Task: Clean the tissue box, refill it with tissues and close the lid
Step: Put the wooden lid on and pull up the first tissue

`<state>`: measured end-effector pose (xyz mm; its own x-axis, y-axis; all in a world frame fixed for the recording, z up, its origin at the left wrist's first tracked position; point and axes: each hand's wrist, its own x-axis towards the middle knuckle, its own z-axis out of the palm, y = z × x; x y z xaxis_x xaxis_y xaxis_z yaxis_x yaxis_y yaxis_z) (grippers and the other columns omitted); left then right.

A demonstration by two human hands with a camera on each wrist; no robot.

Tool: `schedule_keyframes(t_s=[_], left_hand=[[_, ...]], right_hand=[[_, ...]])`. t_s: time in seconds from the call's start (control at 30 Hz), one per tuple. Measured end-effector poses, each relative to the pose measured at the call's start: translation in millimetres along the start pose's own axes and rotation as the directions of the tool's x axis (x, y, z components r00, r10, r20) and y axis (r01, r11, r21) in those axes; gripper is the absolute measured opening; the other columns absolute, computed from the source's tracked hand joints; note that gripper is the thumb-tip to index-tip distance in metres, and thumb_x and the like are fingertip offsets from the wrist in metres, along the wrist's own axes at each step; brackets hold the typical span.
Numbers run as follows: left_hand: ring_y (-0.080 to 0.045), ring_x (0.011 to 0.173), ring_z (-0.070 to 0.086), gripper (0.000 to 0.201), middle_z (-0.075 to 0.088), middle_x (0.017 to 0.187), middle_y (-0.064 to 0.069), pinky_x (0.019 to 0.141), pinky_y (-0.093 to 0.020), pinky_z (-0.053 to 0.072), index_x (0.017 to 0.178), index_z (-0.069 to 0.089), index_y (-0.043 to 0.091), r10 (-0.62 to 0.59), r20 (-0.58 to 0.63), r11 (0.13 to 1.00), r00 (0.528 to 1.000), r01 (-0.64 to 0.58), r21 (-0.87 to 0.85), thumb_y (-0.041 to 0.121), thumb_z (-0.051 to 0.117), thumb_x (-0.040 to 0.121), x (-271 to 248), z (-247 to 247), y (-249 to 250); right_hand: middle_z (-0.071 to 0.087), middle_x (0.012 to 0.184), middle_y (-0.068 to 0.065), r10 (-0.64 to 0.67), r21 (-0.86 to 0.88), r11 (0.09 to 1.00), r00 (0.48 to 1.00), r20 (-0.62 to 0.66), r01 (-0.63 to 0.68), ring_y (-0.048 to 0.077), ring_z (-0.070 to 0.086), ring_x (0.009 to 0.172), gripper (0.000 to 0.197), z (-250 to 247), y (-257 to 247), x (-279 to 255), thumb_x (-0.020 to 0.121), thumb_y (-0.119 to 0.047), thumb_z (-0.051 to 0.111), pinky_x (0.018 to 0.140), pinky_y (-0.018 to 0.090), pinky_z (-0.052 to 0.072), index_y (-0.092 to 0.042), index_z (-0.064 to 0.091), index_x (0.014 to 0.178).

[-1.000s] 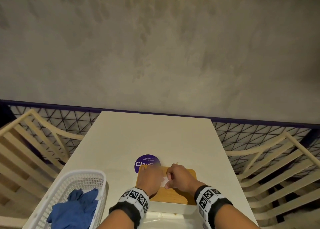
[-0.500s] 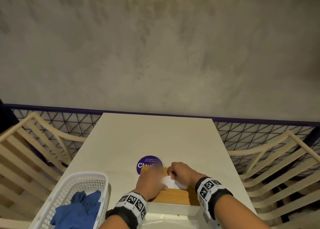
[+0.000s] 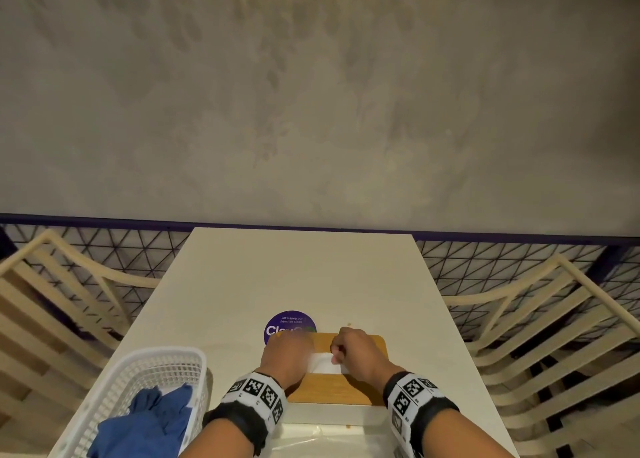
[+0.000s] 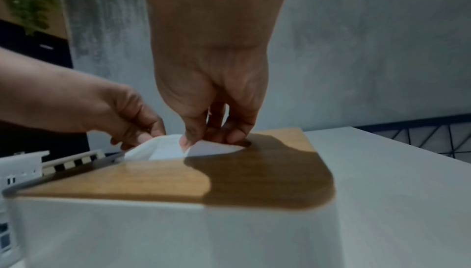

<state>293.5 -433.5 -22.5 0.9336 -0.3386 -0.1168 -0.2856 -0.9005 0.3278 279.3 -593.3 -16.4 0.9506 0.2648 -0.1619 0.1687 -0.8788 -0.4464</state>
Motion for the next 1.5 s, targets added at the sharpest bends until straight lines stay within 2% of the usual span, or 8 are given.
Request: schedule_keyframes(t_s=[0.13,0.23,0.4,0.63,0.83,1.03,1.17,1.5], left_hand=[[-0.02,0.095,0.057,0.017,0.064,0.101,0.001,0.092,-0.033,0.036,0.1,0.06,0.018,-0.012,-0.009,0.993,1.0,0.011,-0.117,0.025,0.052,0.087,-2,-3,-2],[-0.016,0.102,0.053,0.056,0.062,0.11,0.005,0.097,-0.033,0.034,0.121,0.048,0.027,0.04,0.055,0.99,0.998,-0.032,-0.135,0.044,0.07,0.072,-6,0,-6],[-0.024,0.109,0.053,0.036,0.062,0.118,0.001,0.089,-0.034,0.044,0.116,0.049,0.025,0.061,-0.07,0.995,0.996,-0.066,-0.077,0.022,0.058,0.082,-9,5,-1],[-0.02,0.099,0.058,0.017,0.067,0.105,-0.001,0.076,-0.03,0.046,0.102,0.059,0.019,0.03,-0.115,0.992,0.993,-0.045,-0.122,0.023,0.051,0.088,-9,0,3],[-0.015,0.075,0.048,0.011,0.069,0.092,-0.005,0.063,-0.027,0.035,0.079,0.054,0.019,0.05,-0.101,0.995,0.994,-0.058,-0.083,0.023,0.05,0.088,-7,-4,3],[-0.022,0.088,0.059,0.009,0.068,0.096,-0.005,0.067,-0.025,0.036,0.087,0.057,0.014,0.12,-0.081,0.991,0.989,-0.124,-0.056,0.014,0.048,0.087,-8,-3,0],[-0.022,0.106,0.054,0.02,0.06,0.114,-0.001,0.085,-0.032,0.041,0.104,0.054,0.018,0.156,-0.044,0.987,0.987,-0.157,-0.028,0.015,0.052,0.084,-12,4,-3],[-0.026,0.126,0.039,0.031,0.047,0.133,-0.01,0.102,-0.039,0.032,0.122,0.05,0.014,0.181,-0.022,0.951,0.983,-0.169,0.257,0.016,0.038,0.093,-15,16,1]], right_hand=[[0.055,0.08,0.01,0.007,0.0,1.0,0.995,0.1,-0.007,0.017,0.046,0.075,0.024,-11,1,7,0.082,0.005,0.046,0.064,0.023,0.031,-0.013,0.056,0.07],[0.055,0.071,0.003,0.004,0.017,1.0,0.99,0.139,-0.007,0.013,0.044,0.066,0.032,-16,3,15,0.083,0.008,0.041,0.056,0.021,0.031,-0.016,0.055,0.066],[0.051,0.063,-0.005,-0.003,0.042,0.999,0.995,0.097,-0.001,0.016,0.046,0.073,0.028,-13,4,19,0.082,0.008,0.044,0.051,0.006,0.027,-0.01,0.063,0.075],[0.061,0.089,0.005,-0.002,-0.101,0.995,0.982,-0.189,-0.018,0.021,0.054,0.078,0.012,2,-11,-7,0.091,-0.017,0.047,0.062,0.027,0.034,-0.015,0.057,0.084],[0.056,0.114,0.008,0.106,-0.268,0.949,0.966,-0.234,-0.169,0.026,0.058,0.097,0.042,30,-35,-16,0.09,-0.044,0.048,0.063,0.033,0.042,-0.013,0.047,0.118],[0.048,0.123,0.013,0.248,-0.35,0.891,0.956,-0.158,-0.289,0.031,0.056,0.103,0.042,32,-44,-6,0.088,-0.018,0.061,0.077,0.041,0.053,-0.008,0.043,0.124],[0.048,0.125,0.012,0.264,-0.269,0.916,0.952,-0.153,-0.297,0.029,0.054,0.108,0.04,29,-40,-8,0.087,-0.008,0.06,0.081,0.038,0.05,-0.009,0.046,0.124],[0.058,0.103,0.007,0.228,-0.259,0.917,0.931,-0.286,-0.304,0.027,0.06,0.087,0.039,39,-38,-23,0.073,-0.012,0.075,0.061,0.035,0.05,-0.013,0.057,0.108]])
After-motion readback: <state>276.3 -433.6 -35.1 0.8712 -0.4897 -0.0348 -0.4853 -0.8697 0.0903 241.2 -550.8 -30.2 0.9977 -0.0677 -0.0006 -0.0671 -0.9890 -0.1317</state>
